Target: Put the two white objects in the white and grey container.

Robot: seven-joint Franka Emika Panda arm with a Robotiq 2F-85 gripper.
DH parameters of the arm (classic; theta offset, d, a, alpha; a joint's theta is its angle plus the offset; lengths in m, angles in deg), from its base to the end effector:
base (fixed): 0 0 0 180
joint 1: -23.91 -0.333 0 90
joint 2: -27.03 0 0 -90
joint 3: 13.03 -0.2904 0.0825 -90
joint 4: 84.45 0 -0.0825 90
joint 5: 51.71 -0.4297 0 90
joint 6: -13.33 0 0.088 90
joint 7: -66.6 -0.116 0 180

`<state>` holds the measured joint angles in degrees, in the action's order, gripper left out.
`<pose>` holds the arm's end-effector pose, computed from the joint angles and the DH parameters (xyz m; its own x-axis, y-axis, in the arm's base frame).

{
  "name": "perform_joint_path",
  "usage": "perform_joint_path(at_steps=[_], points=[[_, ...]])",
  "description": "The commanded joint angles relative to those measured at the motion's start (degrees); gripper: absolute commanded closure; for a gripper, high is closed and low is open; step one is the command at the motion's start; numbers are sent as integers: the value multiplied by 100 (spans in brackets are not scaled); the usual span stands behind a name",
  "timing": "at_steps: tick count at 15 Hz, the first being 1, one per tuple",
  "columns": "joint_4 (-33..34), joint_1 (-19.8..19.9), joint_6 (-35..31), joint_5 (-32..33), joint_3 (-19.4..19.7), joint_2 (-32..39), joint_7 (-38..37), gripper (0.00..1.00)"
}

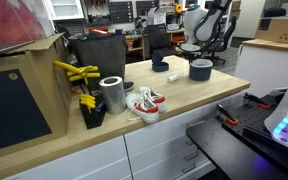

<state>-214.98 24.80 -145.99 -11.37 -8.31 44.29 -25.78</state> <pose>0.5647 -0.0306 0.1649 0.4385 -0.8230 0.3610 -0.8641 -0.4965 -0.0823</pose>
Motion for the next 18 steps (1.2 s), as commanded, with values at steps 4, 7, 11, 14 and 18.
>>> perform_joint_path(at_steps=[4, 7, 11, 14, 18], points=[[671, 63, 84, -2125, -523, 426, 2350, 98], [681, 824, 402, -2933, -1596, 251, 3827, 68], [731, 268, 1383, -3887, -1130, -194, 5223, 39], [815, 76, 2075, -4154, -895, -575, 5818, 17], [741, -261, 2116, -4013, -694, -1090, 5416, 0]])
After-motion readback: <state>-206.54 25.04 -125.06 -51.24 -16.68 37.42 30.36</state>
